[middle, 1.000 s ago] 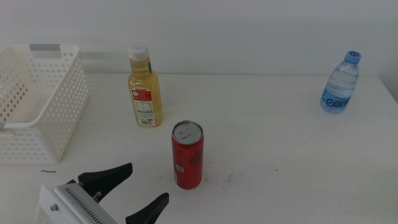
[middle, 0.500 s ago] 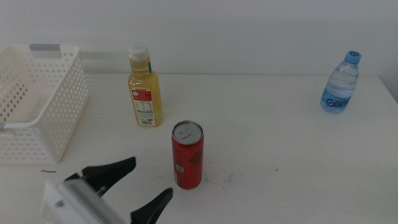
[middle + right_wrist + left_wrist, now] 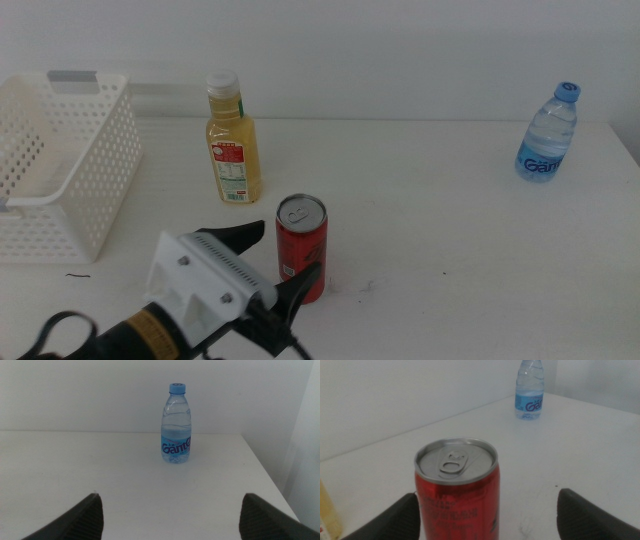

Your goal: Use arms to grab the bottles and put them into the dustbin to the left of the table.

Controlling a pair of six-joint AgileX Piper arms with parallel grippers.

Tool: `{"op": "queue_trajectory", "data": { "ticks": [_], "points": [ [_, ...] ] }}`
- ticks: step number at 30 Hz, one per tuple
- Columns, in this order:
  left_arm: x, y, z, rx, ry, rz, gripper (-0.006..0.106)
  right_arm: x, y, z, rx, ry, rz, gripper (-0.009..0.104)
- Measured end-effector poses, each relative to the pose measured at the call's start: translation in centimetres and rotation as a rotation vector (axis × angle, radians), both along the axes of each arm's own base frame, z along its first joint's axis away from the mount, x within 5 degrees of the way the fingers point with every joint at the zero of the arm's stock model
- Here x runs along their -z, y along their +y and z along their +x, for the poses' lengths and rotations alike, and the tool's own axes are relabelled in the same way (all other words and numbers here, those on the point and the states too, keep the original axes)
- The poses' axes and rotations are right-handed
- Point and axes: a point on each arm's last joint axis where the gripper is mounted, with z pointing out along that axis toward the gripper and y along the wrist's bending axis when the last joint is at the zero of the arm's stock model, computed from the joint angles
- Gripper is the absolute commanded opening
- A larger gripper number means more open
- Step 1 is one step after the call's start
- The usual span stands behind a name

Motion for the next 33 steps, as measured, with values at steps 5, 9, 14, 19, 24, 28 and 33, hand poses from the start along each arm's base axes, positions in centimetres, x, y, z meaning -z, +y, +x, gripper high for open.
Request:
{"op": "queue_trajectory", "data": {
  "ticks": [5,9,14,19,24,28,33],
  "points": [
    [0.9,-1.1,1.5,0.0,0.014,-0.002,0.094,0.0,0.0,0.0,0.0,0.0,0.0,0.088],
    [2.0,-1.8,2.6,-0.012,0.041,0.001,0.094,0.0,0.0,0.0,0.0,0.0,0.0,0.088],
    [2.9,-2.1,3.1,-0.028,0.065,0.008,0.094,0.0,0.0,0.0,0.0,0.0,0.0,0.088],
    [2.8,-2.0,3.3,-0.047,0.065,0.001,0.094,0.0,0.0,0.0,0.0,0.0,0.0,0.088],
    [2.7,-2.2,3.8,-0.06,0.077,0.01,0.094,0.0,0.0,0.0,0.0,0.0,0.0,0.088],
    [2.5,-2.8,4.6,-0.064,0.095,0.027,0.094,0.0,0.0,0.0,0.0,0.0,0.0,0.088],
    [2.4,-3.2,5.2,-0.066,0.124,0.053,0.094,0.0,0.0,0.0,0.0,0.0,0.0,0.088]
  ]
}}
